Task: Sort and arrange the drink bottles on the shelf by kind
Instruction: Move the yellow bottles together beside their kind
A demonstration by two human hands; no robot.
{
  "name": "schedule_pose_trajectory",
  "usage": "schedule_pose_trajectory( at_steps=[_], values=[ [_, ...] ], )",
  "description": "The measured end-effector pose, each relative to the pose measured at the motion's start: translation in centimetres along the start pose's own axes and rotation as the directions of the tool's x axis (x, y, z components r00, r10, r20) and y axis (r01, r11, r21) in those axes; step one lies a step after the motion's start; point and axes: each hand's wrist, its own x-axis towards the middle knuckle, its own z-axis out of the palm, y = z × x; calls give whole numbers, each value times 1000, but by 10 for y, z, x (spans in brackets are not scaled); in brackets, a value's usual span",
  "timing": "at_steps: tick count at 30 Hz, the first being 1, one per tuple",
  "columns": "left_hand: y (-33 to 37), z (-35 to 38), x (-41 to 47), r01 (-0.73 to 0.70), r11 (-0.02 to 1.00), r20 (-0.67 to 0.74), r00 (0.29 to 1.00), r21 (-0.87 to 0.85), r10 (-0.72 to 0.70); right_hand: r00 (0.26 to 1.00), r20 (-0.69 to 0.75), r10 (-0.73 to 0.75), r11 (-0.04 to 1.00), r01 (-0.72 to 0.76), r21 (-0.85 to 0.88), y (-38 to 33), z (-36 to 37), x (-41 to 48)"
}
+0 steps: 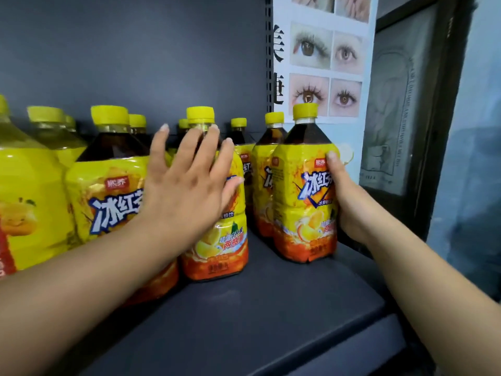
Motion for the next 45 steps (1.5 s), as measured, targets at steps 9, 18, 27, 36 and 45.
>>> schedule_pose_trajectory(
  at_steps=[9,18,27,36,45],
  values=[
    [18,-20,14,210,946,203,966,-246,-162,900,436,27,989,40,-144,-2,-21,10],
    [90,-40,58,613,525,470,790,-590,-394,837,540,-86,968,198,-153,4,-17,24],
    [93,-60,58,702,561,470,711,-438,-523,941,321,-107,985,145,-97,39,-16,74],
    [74,-95,42,726,499,460,687,-473,-563,855,514,-74,995,27,97,52,4,97],
    [73,-89,33,738,430,476,669,-520,-572,794,606,-47,991,-39,127,61,16,96]
  ],
)
